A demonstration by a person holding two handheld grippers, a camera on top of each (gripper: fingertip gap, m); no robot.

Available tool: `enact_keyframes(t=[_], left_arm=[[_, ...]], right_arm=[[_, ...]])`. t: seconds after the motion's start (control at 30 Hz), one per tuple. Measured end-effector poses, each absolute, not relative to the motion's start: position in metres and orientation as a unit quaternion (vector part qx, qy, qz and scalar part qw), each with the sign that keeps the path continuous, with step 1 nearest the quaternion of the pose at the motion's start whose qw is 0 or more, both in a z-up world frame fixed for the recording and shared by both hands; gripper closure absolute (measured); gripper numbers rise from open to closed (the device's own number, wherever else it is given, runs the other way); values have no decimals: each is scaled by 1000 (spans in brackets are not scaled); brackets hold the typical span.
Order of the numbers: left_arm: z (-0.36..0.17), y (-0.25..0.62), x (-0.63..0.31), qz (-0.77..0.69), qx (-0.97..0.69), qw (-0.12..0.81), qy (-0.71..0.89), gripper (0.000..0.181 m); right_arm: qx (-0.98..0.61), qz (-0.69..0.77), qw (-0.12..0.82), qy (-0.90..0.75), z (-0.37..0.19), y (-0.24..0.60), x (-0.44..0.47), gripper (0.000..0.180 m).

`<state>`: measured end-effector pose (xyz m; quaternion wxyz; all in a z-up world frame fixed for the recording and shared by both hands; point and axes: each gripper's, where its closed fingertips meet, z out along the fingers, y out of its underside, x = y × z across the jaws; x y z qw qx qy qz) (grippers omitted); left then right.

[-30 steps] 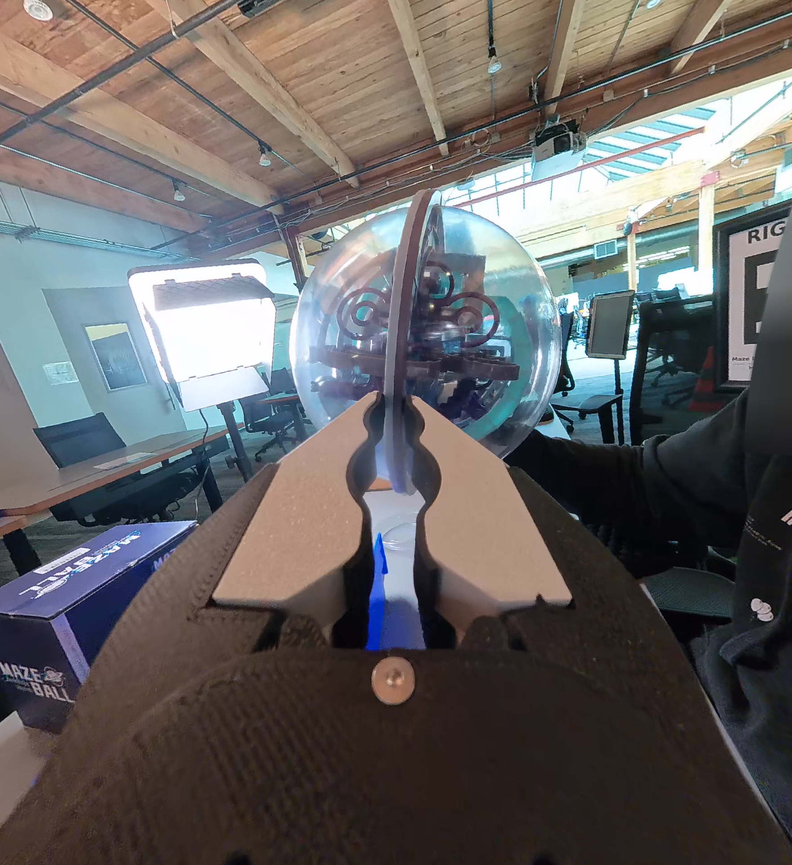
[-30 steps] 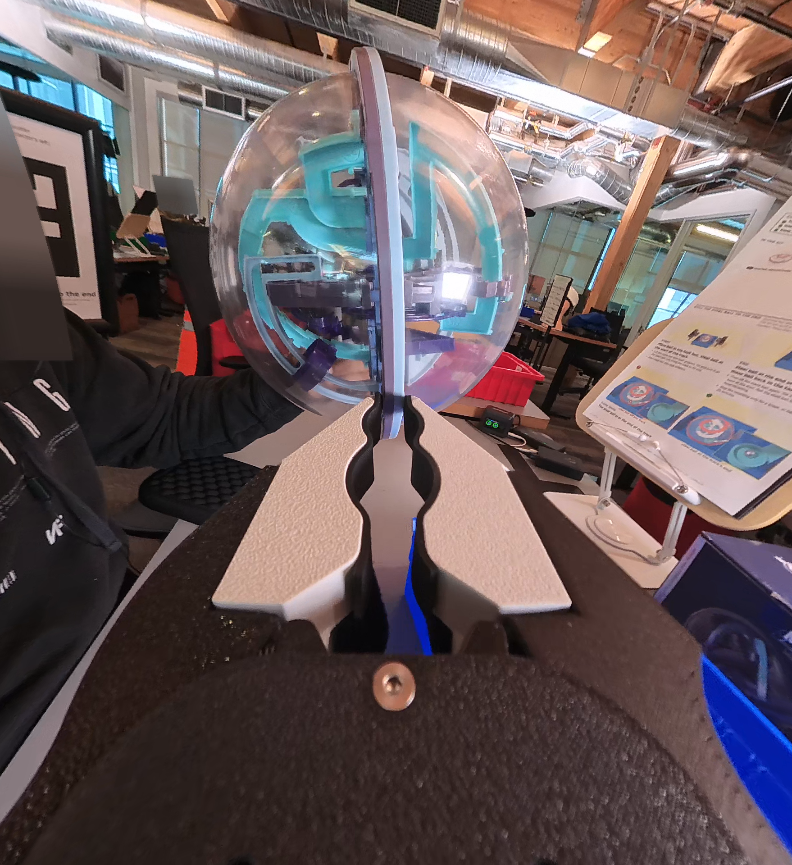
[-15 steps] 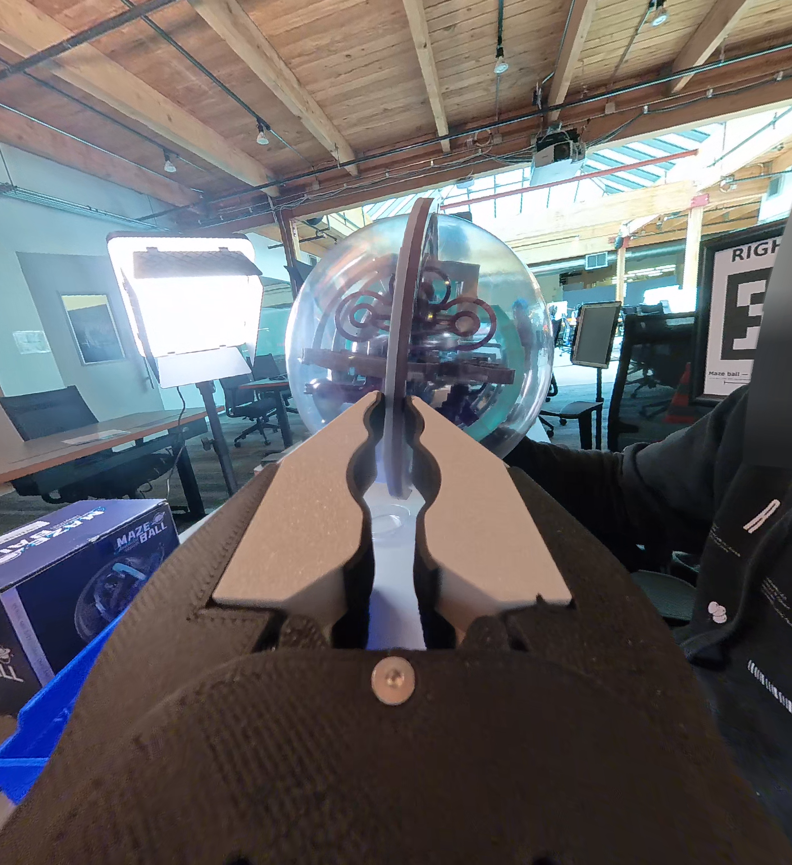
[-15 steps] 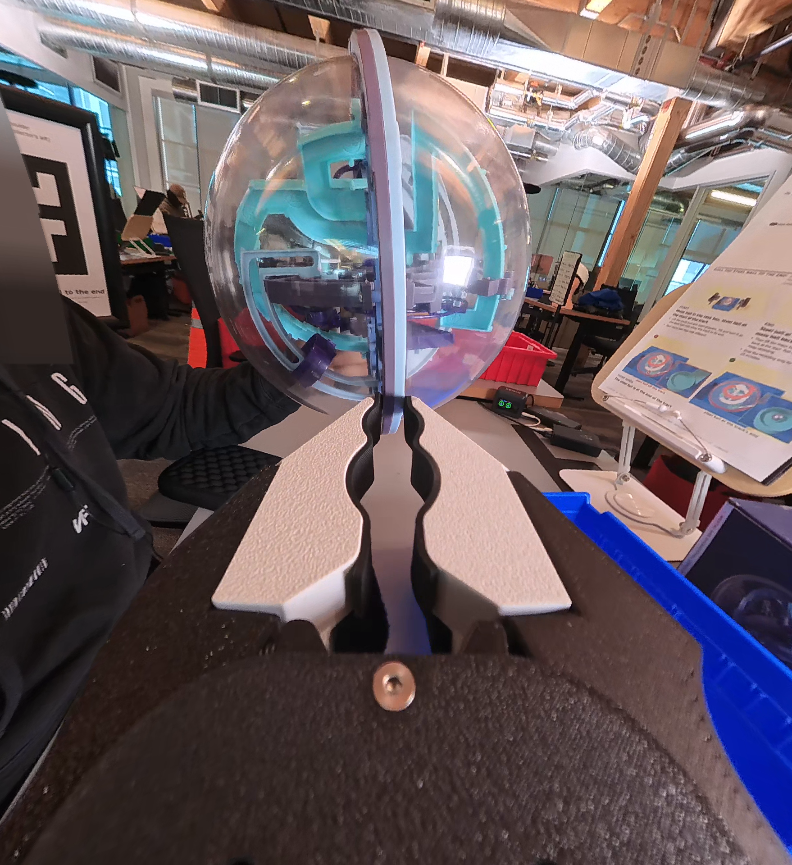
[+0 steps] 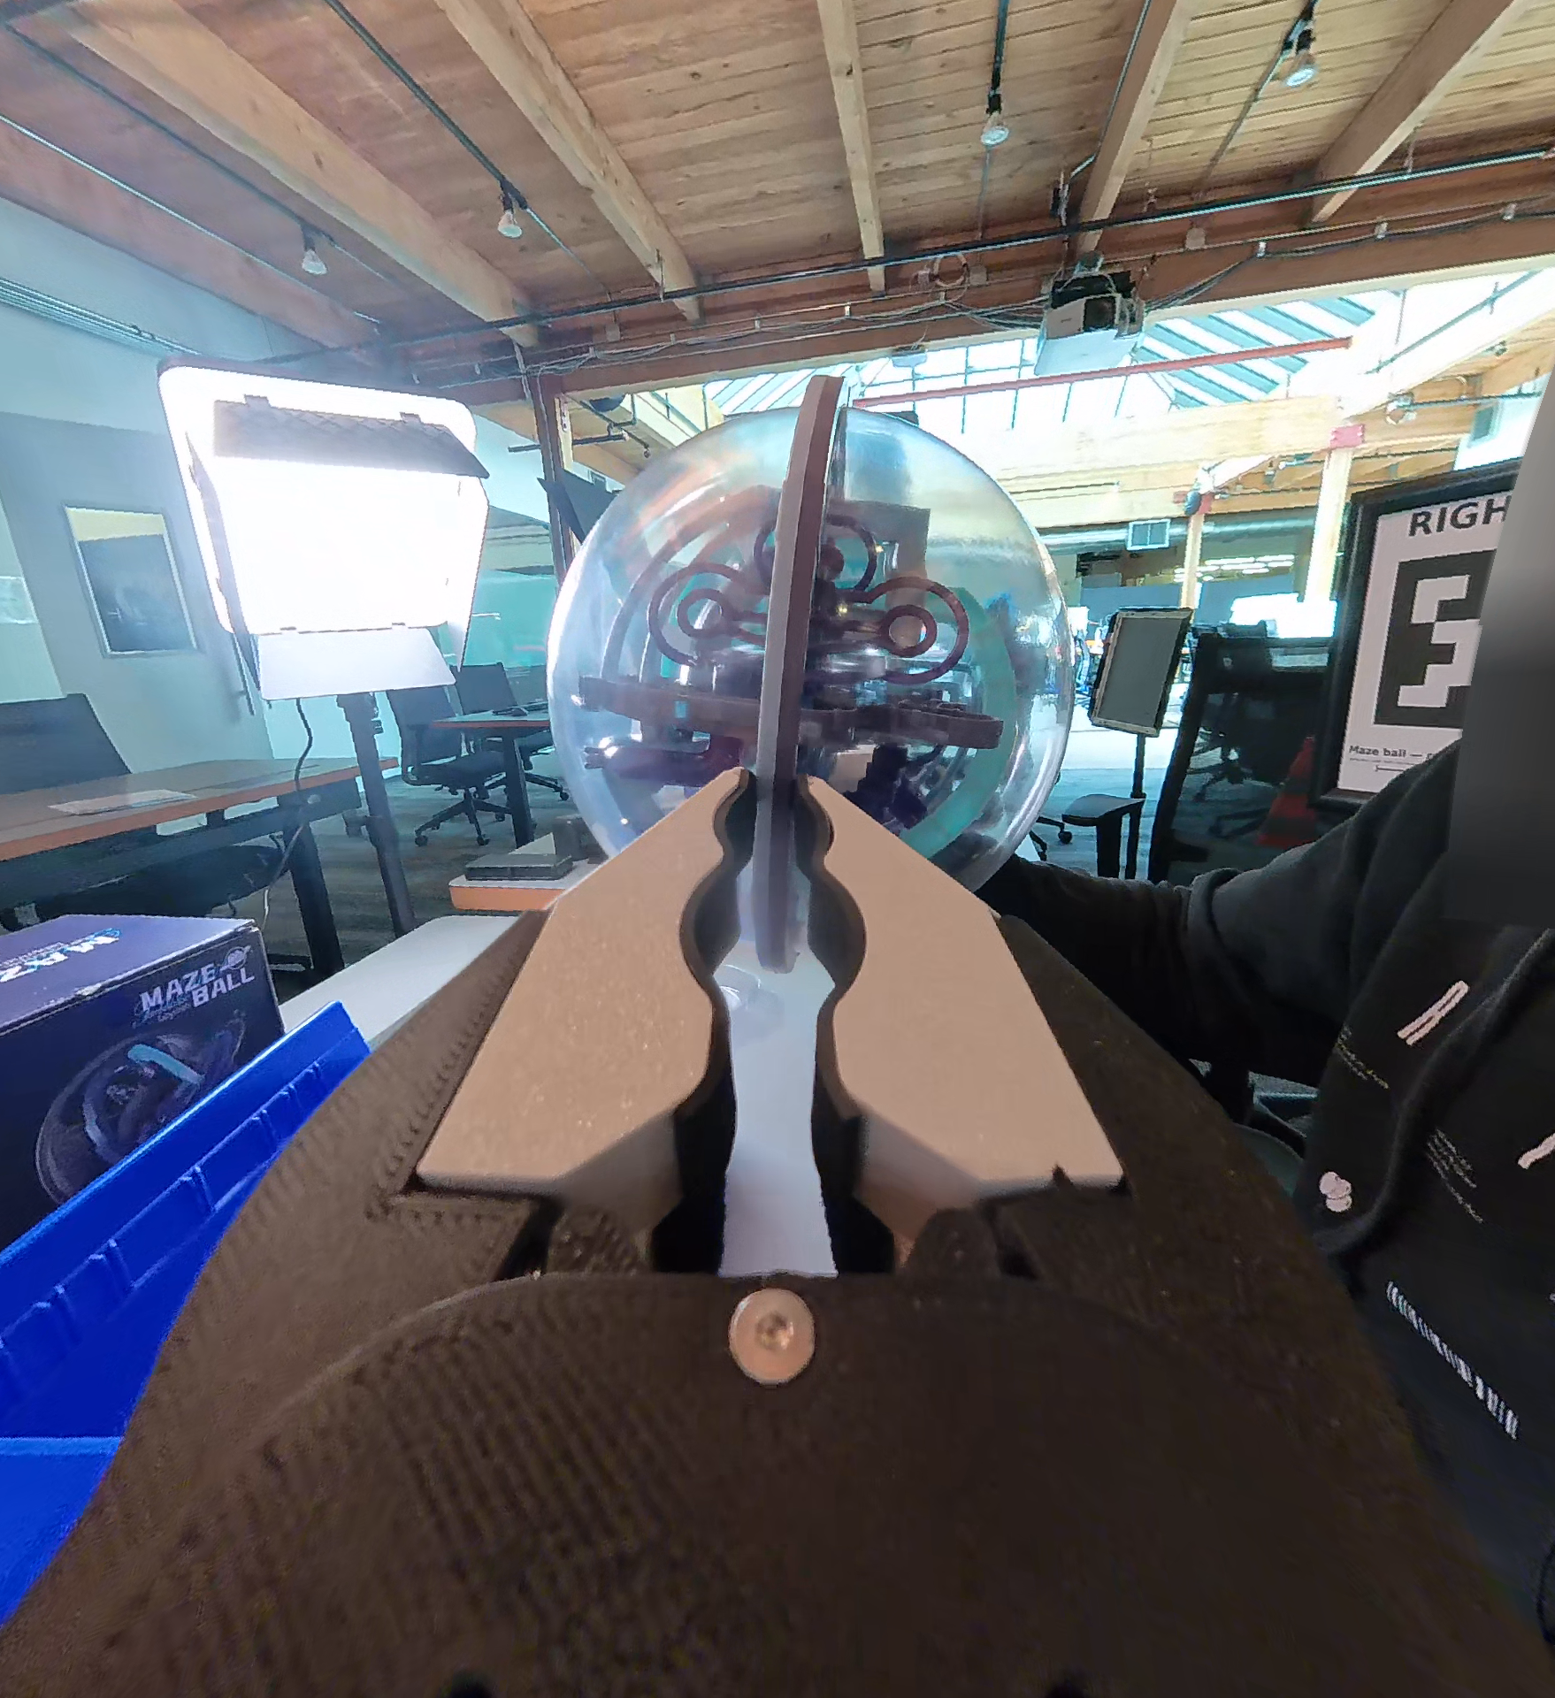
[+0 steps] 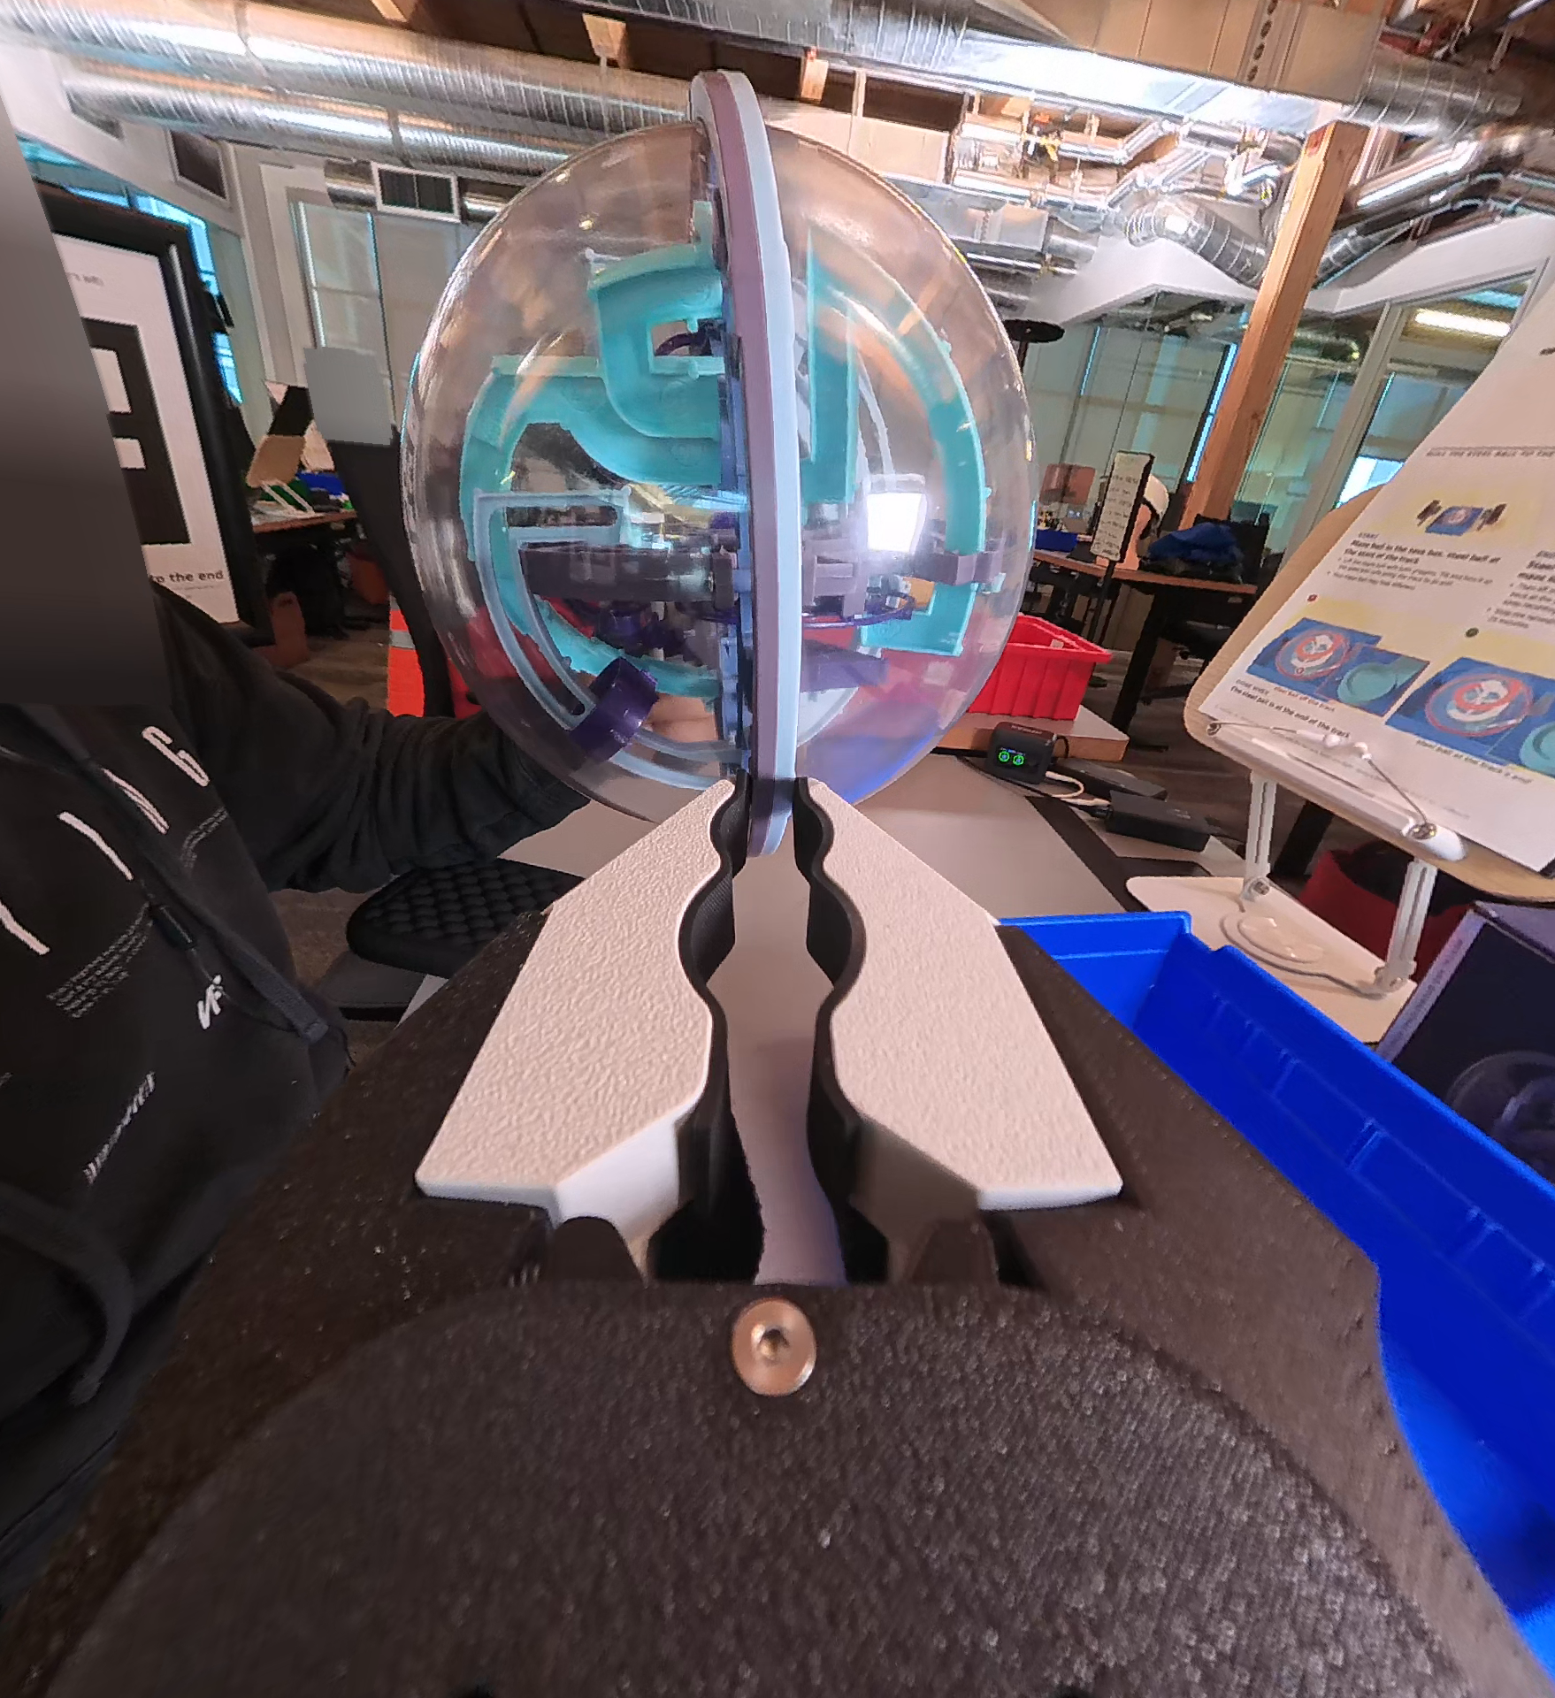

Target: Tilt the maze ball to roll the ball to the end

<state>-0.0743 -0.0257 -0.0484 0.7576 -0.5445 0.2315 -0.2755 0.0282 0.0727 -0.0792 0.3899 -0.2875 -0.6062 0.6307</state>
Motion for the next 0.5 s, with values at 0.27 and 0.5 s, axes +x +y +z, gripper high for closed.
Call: enact_keyframes(t=[0.27,0.5], left_arm=[[-57,-26,-72,-288,-554,749,222,174],[-66,-26,-71,-299,-561,742,213,174]], right_arm=[[-298,632,381,-606,-88,71,32,172],[-308,634,372,-604,-96,70,34,172]])
